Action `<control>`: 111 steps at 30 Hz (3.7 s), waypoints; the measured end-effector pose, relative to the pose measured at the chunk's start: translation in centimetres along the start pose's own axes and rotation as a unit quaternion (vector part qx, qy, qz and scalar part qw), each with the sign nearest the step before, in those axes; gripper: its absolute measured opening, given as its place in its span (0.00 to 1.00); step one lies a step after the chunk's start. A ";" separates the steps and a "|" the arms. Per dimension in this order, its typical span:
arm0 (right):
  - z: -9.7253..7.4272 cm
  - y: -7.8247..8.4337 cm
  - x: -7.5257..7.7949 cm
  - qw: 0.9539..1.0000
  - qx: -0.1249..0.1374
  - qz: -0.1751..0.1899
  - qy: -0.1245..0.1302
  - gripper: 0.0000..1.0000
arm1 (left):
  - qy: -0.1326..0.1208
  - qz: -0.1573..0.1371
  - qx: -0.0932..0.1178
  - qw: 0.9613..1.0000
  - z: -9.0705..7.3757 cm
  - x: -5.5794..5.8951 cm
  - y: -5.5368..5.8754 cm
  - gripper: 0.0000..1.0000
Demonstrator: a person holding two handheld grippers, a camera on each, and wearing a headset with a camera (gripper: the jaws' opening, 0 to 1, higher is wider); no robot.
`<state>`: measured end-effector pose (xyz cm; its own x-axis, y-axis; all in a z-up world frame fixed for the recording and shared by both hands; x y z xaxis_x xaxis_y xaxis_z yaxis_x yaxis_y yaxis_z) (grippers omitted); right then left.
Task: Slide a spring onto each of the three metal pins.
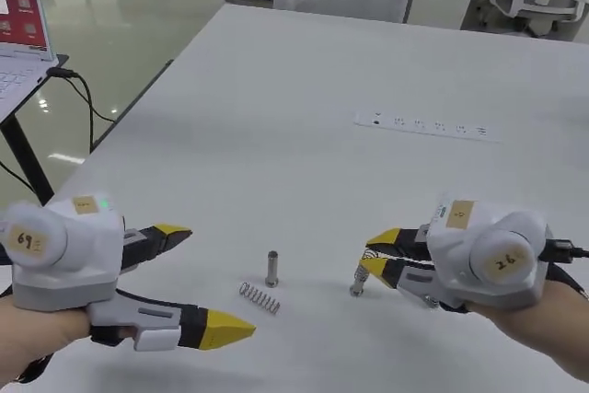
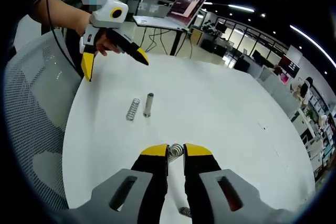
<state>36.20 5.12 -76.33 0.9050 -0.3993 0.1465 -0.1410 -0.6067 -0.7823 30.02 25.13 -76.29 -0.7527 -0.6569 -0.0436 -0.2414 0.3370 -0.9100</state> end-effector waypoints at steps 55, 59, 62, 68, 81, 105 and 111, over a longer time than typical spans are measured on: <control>-4.8 2.1 1.2 0.990 0.046 0.128 0.029 0.17 | 0.003 -0.017 0.007 1.000 0.4 0.2 -0.7 0.93; -5.2 2.3 1.2 0.989 0.049 0.134 0.034 0.17 | 0.001 -0.018 0.007 1.000 0.2 0.1 -0.7 0.93; -5.4 2.6 0.9 0.990 0.042 0.132 0.034 0.17 | 0.002 -0.017 0.007 1.000 0.2 0.1 -0.6 0.93; -5.6 3.4 0.1 0.991 0.034 0.127 0.030 0.17 | 0.001 -0.022 0.018 1.000 0.0 0.2 -1.2 0.93; -5.4 4.1 -2.0 0.991 0.018 0.134 0.017 0.17 | 0.004 -0.023 0.013 1.000 -0.1 0.4 -0.8 0.93; -0.5 -2.0 -6.0 0.995 0.033 0.066 -0.060 0.17 | 0.000 -0.026 0.006 1.000 -0.8 0.1 0.0 0.93; 1.4 -3.4 -7.3 0.995 0.035 0.058 -0.079 0.17 | -0.001 -0.026 0.006 1.000 -0.9 0.0 0.2 0.93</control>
<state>30.66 11.04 -75.59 0.9366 -0.3481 -0.0404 -0.2256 -0.5109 -0.8295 29.41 25.77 -76.09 -0.7382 -0.6746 0.0033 -0.2733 0.2947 -0.9157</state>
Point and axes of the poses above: the centre of the closed fingertips' face, and the gripper's own axes: z roughly forward along the fingers, x roughly to its right, y roughly out of its underside, the point moved 5 cm from there along -z, roughly backward along the fingers, and after that the axes turned 12 degrees about z, right-handed, at the moved point
